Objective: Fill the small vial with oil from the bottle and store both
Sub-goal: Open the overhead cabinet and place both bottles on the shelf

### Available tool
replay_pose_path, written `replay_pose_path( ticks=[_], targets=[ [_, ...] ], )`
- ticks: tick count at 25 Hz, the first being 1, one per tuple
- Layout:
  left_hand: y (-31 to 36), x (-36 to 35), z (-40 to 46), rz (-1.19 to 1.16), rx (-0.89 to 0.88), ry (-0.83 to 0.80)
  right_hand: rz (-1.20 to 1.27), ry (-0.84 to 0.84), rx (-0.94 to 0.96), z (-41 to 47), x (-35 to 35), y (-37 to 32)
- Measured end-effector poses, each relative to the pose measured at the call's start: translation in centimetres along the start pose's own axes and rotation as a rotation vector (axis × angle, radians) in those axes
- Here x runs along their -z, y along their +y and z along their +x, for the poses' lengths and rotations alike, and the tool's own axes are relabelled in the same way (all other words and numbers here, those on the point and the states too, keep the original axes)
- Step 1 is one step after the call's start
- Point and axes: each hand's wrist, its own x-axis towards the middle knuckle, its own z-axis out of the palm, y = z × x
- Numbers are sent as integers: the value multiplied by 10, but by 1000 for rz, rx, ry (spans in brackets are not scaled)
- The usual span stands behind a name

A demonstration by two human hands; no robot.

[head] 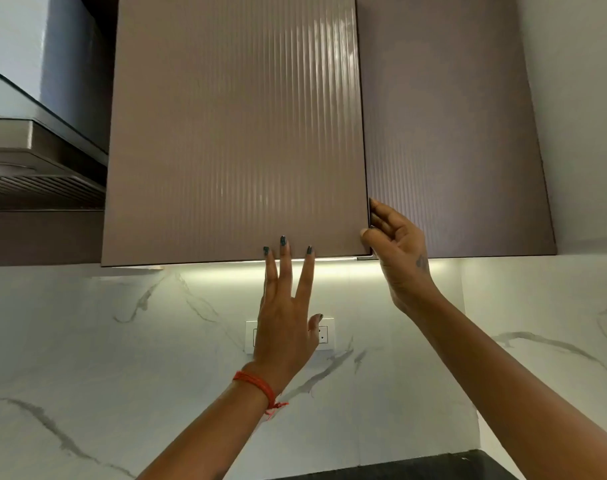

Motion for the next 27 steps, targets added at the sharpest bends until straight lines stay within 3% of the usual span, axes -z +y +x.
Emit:
replay_pose_path(
  ticks=[13,21,27],
  targets=[
    [-22,-85,21,195,22,-18,-296,157,135,38,13,108],
    [-37,-114,27,303,9,3,-552,281,337,57,10,159],
    [-45,-130,30,353,5,10,-578,300,341,64,5,178]
  ],
)
